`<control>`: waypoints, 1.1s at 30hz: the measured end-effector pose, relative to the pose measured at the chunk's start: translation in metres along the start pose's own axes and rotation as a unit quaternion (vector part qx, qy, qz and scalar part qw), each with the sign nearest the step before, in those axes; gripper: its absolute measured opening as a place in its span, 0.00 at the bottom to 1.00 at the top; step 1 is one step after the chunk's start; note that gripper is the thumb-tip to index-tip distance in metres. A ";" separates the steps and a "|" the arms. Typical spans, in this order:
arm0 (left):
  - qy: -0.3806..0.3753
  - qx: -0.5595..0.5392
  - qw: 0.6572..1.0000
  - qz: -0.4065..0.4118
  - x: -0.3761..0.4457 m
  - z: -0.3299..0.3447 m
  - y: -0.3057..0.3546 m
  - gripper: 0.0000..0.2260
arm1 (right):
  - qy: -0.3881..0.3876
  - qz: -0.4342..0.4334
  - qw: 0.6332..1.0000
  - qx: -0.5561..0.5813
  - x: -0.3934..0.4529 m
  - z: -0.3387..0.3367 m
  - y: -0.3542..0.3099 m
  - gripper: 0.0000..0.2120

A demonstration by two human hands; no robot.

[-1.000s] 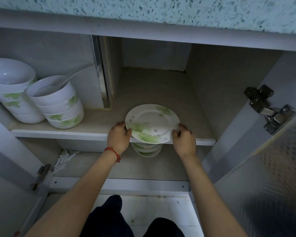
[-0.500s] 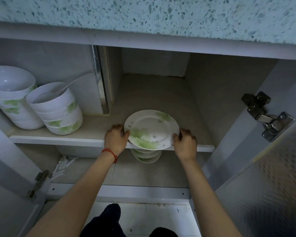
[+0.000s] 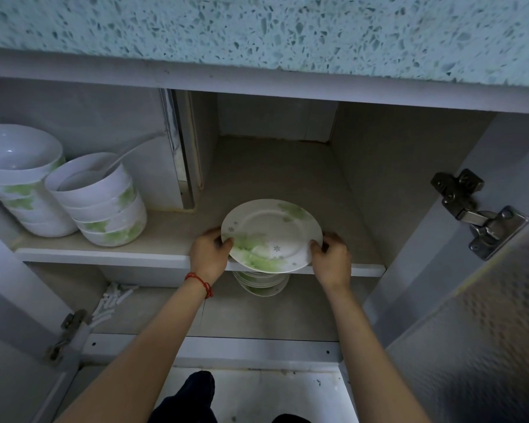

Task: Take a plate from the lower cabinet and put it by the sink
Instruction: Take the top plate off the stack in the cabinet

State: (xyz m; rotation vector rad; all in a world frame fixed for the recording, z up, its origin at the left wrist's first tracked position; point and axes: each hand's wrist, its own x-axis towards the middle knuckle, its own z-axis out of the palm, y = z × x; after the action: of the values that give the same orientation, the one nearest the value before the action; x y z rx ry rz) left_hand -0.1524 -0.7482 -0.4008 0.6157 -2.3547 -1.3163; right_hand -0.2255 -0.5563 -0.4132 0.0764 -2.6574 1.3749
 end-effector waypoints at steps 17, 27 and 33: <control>0.042 -0.258 0.961 -0.095 -0.019 0.003 0.009 0.16 | 0.056 0.080 0.966 0.237 -0.023 -0.015 -0.001 0.11; 0.041 -0.252 0.955 -0.154 -0.015 -0.002 0.010 0.15 | 0.057 0.147 0.950 0.271 -0.024 -0.017 -0.012 0.05; 0.045 -0.216 0.960 -0.169 -0.031 -0.013 0.015 0.15 | 0.050 0.224 0.935 0.269 -0.042 -0.025 -0.018 0.07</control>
State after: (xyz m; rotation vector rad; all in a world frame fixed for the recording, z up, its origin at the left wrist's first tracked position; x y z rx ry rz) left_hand -0.1228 -0.7335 -0.3846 0.9370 -1.8505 -1.8360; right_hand -0.1790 -0.5475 -0.3912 -0.5550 -2.2136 2.1451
